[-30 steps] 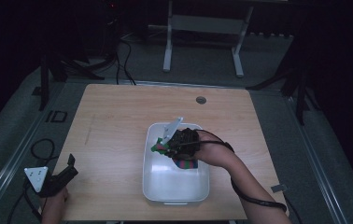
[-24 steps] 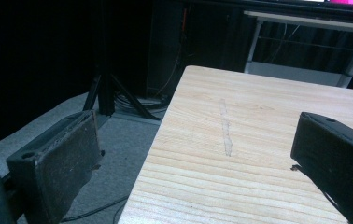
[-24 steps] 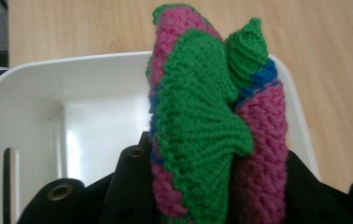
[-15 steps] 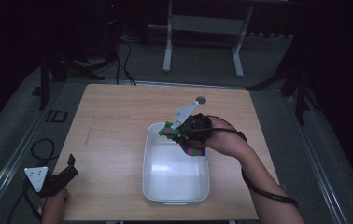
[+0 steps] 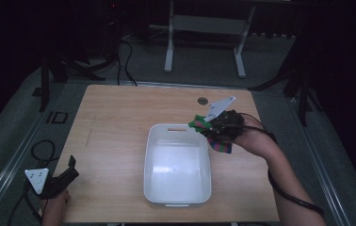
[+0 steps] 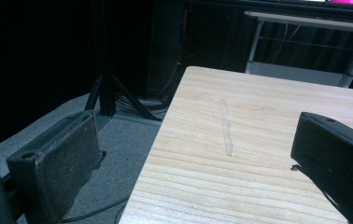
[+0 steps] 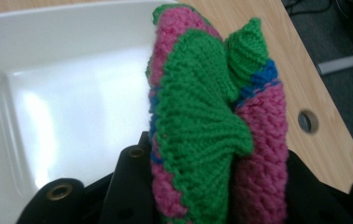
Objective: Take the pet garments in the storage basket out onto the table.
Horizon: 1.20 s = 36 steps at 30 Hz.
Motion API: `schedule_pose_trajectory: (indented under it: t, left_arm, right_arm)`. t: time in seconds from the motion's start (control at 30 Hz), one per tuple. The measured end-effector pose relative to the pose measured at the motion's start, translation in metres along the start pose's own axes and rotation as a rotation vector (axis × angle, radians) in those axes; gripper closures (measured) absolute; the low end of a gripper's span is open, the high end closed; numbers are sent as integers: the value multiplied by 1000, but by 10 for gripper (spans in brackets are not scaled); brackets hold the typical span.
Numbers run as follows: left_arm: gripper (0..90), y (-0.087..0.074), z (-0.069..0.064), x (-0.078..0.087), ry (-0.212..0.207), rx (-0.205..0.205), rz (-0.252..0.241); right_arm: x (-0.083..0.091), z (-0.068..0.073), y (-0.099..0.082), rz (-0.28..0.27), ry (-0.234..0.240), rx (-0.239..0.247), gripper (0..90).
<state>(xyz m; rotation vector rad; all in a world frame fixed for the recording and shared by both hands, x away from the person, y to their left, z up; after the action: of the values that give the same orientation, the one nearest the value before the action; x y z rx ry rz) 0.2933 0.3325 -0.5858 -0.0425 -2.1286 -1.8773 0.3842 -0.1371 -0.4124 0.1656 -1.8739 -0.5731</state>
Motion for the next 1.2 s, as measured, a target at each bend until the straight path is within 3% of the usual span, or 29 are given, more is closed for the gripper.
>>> schedule_pose_trajectory:
  t: [0.4,0.57,0.73,0.9,1.2]
  left_arm:
    - [19,0,0,0,2,-3,2]
    - [18,0,0,0,2,-5,1]
    - [19,0,0,0,3,-7,2]
    - [19,0,0,0,3,-6,4]
    - [19,0,-1,0,1,-10,4]
  right_arm:
    - [8,-27,-71,47,-54,-125,678]
    - [8,-32,-89,34,-57,-166,677]
    - [-10,-28,-101,47,-31,-148,672]
    - [-32,-29,-111,50,-5,-173,671]
    - [-81,-30,-132,164,20,-162,670]
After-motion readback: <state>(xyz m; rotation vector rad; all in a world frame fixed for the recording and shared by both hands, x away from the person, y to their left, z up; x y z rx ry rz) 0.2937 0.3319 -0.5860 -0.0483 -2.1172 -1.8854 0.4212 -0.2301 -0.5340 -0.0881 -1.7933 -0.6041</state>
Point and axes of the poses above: each handheld gripper's, and its own axes: x roughly backward along the jaws, y roughly out of its top, z roughly to its left, the point moved 8 cm from there along -x, roughly forward along the jaws, and after that the axes turned 4 degrees about z, right-handed, at the moved point
